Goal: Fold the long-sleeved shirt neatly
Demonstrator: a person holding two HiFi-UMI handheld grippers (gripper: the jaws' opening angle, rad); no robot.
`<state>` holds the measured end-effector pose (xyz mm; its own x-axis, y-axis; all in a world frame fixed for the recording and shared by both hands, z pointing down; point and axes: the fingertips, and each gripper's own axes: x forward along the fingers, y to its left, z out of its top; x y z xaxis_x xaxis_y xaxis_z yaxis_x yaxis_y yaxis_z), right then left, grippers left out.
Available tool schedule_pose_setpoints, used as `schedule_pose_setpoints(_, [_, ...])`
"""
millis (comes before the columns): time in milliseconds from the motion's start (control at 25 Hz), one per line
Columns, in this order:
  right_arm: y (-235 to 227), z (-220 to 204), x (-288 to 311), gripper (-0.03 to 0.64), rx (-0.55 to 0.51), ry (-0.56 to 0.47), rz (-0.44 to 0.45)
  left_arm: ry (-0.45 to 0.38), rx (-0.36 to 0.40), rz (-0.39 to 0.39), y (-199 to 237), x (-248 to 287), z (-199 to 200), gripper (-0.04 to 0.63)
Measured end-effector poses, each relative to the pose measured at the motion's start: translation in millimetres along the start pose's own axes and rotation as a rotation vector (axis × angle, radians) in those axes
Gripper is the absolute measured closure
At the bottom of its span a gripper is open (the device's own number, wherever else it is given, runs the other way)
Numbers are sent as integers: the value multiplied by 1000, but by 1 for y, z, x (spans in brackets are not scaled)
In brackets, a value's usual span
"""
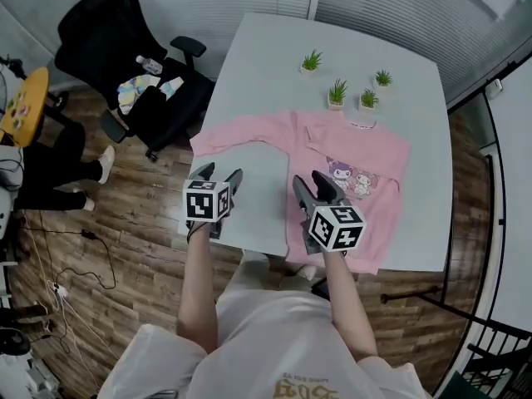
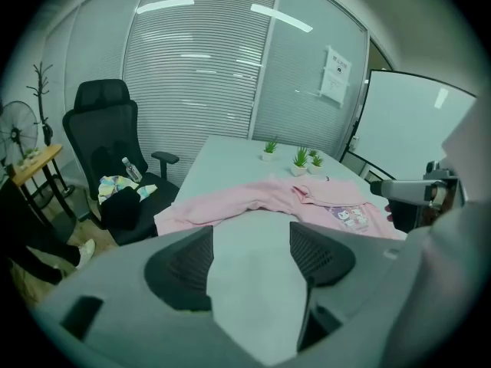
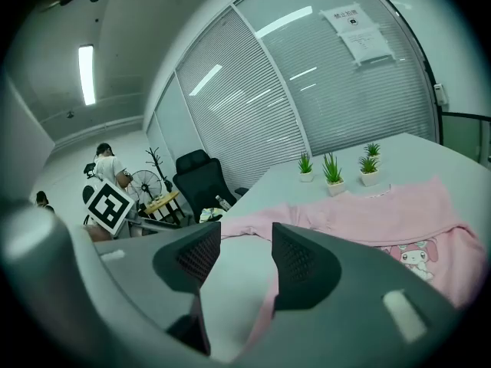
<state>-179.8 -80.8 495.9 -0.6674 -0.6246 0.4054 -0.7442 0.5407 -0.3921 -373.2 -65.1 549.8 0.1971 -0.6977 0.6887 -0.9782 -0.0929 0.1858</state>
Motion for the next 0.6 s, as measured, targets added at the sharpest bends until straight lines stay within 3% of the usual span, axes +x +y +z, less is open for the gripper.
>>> schedule_pose_setpoints(600, [43, -28, 116, 411, -14, 135, -19, 87, -79, 33, 134, 54, -6, 316])
